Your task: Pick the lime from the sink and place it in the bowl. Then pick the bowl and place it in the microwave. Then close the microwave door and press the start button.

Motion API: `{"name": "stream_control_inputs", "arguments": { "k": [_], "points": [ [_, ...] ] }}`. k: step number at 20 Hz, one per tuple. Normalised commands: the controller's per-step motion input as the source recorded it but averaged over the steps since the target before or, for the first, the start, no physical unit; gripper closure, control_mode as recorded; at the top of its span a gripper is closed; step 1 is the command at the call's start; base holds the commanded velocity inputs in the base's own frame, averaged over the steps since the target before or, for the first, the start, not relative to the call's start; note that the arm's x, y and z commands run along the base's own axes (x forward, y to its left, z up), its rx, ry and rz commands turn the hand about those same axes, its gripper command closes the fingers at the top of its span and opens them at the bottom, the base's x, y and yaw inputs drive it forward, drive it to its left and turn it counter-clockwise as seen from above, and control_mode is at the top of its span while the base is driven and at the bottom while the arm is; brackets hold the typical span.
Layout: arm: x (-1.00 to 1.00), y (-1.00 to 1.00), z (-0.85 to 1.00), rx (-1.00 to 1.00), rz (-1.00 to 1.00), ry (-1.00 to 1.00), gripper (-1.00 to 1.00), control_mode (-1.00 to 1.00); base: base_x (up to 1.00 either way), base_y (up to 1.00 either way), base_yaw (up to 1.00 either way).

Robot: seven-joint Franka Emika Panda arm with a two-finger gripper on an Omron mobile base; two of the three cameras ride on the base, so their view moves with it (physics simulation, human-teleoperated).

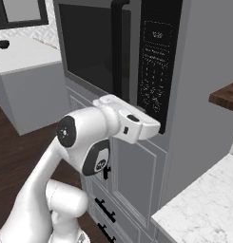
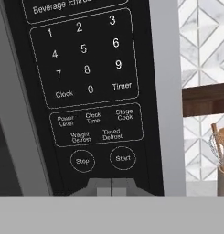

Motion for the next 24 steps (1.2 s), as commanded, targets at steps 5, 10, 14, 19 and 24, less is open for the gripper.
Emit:
{"name": "stream_control_inputs", "arguments": {
  "k": [5,10,14,19,24],
  "points": [
    [0.17,-0.04,0.00,0.00,0.00,0.00,1.00,-1.00,0.00,0.00,0.00],
    [0.15,-0.02,0.00,0.00,0.00,0.00,1.00,-1.00,0.00,0.00,0.00],
    [0.26,-0.05,0.00,0.00,0.01,0.00,1.00,-1.00,0.00,0.00,0.00],
    [0.02,-0.40,0.00,0.06,0.07,-0.01,1.00,-1.00,0.00,0.00,0.00],
    [0.33,-0.29,0.00,0.07,0.08,-0.01,1.00,-1.00,0.00,0.00,0.00]
  ]
}}
